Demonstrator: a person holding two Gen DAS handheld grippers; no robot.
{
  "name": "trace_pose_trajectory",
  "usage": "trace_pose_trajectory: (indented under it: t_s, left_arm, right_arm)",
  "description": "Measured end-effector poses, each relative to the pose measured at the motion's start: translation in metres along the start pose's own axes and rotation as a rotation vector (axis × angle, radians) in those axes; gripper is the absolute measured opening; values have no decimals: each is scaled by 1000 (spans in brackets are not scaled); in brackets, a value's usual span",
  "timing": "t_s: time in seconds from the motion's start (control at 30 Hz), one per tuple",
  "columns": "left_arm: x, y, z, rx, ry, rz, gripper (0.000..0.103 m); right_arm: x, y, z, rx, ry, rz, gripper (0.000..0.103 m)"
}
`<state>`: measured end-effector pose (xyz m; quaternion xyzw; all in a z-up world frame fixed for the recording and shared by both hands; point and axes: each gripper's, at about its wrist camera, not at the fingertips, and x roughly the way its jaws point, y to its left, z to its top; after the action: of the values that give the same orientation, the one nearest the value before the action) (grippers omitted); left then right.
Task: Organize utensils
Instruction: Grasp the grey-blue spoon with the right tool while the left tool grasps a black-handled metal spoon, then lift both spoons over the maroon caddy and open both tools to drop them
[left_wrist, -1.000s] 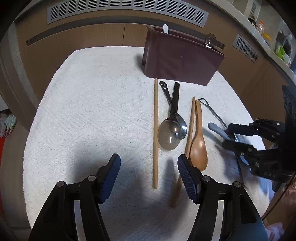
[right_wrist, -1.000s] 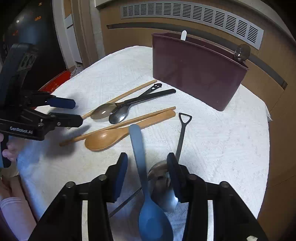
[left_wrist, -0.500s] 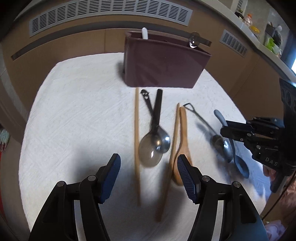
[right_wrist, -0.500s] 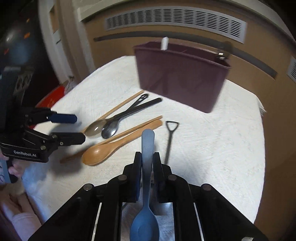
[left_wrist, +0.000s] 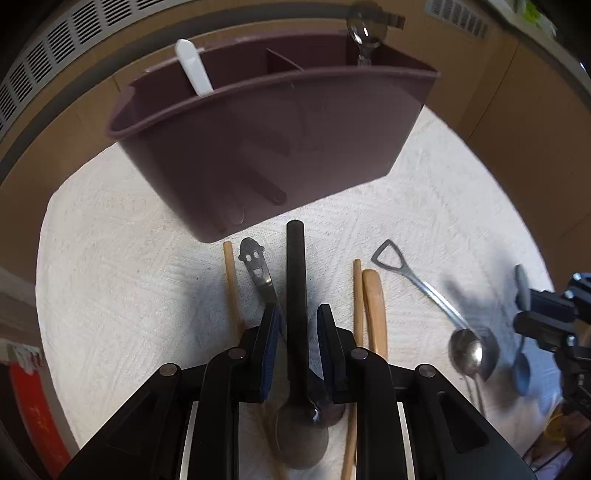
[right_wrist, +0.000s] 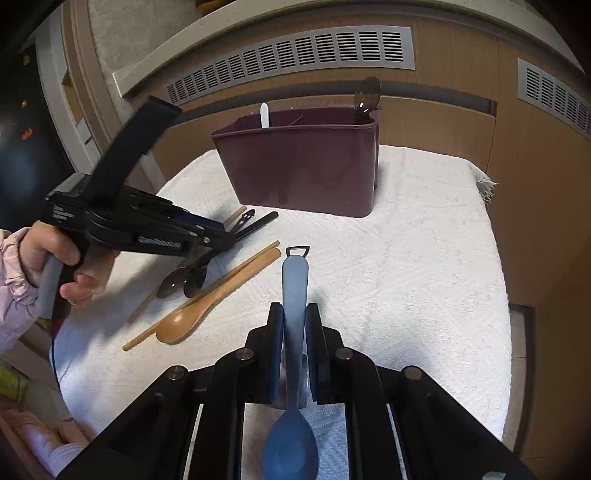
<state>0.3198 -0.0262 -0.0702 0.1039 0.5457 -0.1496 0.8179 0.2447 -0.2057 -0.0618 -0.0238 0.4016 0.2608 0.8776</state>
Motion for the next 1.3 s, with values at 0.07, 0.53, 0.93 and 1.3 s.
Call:
trace_pose_trajectory:
  t_s: [0.07, 0.53, 0.93, 1.3]
  left_arm:
    - [3, -4, 0, 17, -15, 44, 22]
    - [-55, -3, -55, -151, -258, -49, 12]
    - [-146, 5, -102, -286, -524, -100, 12]
    - [-228, 4, -26, -235, -860, -67, 12]
  right_arm:
    - [1, -1, 0, 10, -1, 18, 10]
    - [-6, 6, 2, 18, -27, 12, 10]
    - [-41, 26, 5, -10, -89, 9, 10]
    - [-120, 57, 90, -161, -367, -96, 10]
